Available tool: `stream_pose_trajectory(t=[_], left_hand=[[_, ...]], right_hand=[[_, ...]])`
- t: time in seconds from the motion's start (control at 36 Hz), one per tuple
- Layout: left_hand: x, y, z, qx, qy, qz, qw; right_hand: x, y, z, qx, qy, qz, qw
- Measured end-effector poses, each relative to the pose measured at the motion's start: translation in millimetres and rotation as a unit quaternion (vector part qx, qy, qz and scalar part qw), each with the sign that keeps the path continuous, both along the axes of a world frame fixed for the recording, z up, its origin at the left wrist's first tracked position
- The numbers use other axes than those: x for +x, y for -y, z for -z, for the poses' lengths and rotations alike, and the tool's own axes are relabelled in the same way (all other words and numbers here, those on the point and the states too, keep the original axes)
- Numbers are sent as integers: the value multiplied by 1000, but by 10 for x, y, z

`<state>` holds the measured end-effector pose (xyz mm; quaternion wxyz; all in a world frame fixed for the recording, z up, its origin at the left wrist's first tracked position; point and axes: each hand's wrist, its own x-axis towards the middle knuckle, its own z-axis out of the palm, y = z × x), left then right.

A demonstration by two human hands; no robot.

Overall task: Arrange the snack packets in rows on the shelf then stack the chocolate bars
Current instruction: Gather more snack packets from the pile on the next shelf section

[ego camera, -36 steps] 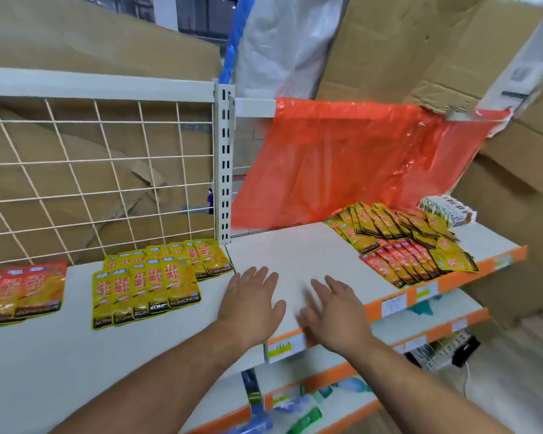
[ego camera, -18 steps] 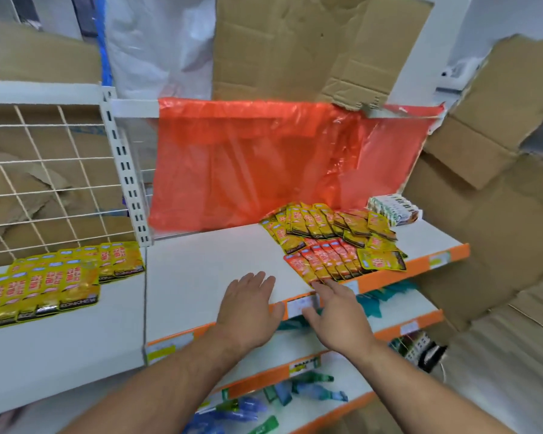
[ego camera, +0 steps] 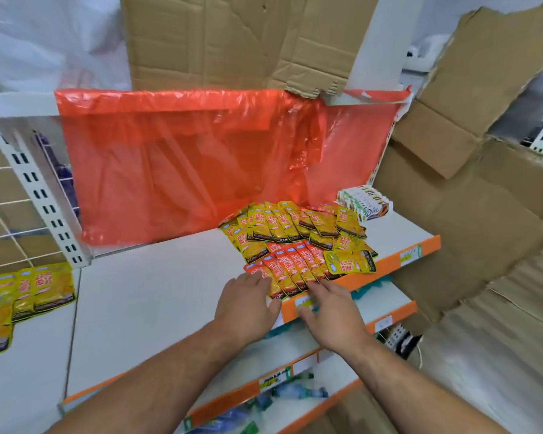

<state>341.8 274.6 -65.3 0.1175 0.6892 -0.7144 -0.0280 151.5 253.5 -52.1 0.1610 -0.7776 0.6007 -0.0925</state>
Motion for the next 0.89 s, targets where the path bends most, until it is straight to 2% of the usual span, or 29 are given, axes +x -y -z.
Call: stream_pose_trajectory(t=[0.14,0.33,0.5,0.61,0.72,0.81,0.89], left_hand=[[17,307,49,-11,-7,16,1000],[143,465,57,19,-16,40,999],[140,470,66,44,-54,0,998],[153,484,59,43,-45,-8,998],[189,461,12,57,-56,-60,995],[282,430,12,82,-93,-118,985],[360,377,9,122,-106,-196,967]], right_hand=[[45,248,-45,-19,-23,-6,1000],[260,518,34,-49,-45,-53,996],[422,634,152,-97,-62,-98,988],[471,737,150,-135,-73,-130,980],[514,793,99,-133,-71,-174,973],[580,777,39,-82,-81,-225,968],[636,727,38,-23,-32,-247,968]])
